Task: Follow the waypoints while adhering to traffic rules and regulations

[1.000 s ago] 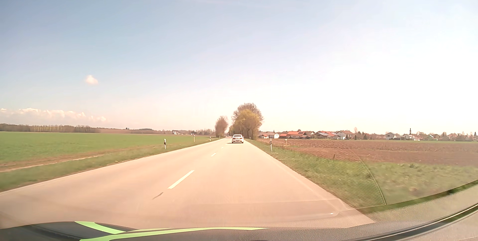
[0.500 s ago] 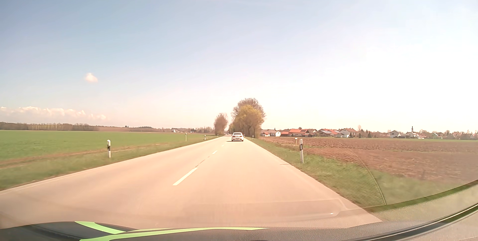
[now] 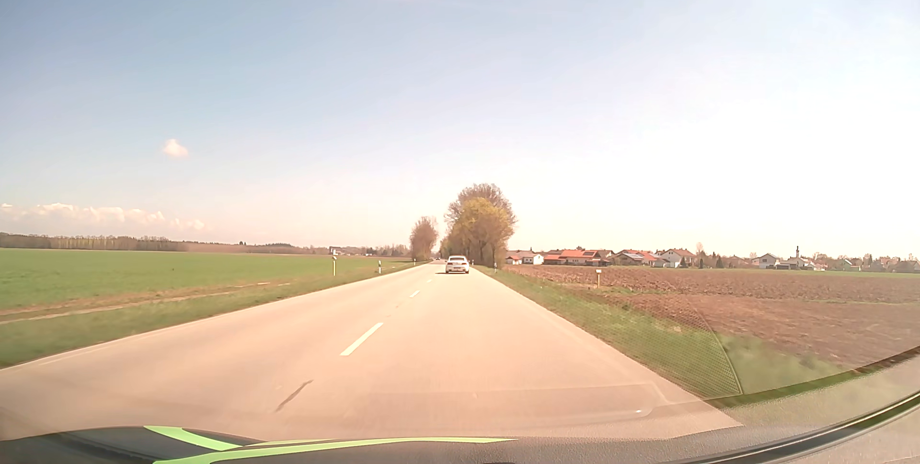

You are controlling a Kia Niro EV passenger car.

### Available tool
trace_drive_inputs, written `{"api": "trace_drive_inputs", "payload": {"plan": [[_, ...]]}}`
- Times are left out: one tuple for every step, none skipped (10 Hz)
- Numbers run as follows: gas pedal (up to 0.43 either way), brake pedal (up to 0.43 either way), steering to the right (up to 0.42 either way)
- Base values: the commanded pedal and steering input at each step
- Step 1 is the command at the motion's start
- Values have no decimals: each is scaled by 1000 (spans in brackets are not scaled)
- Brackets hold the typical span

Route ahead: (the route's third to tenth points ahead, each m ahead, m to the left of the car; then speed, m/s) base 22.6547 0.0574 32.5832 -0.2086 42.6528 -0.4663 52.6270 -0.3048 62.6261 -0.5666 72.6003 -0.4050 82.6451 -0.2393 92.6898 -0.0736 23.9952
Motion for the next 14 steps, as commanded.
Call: {"api": "trace_drive_inputs", "payload": {"plan": [[240,0,3],[248,0,3],[260,0,3],[260,0,3],[260,0,3],[260,0,3],[260,0,3],[268,0,2],[280,0,1],[280,0,1],[287,0,1],[287,0,1],[287,0,0],[287,0,0]]}}
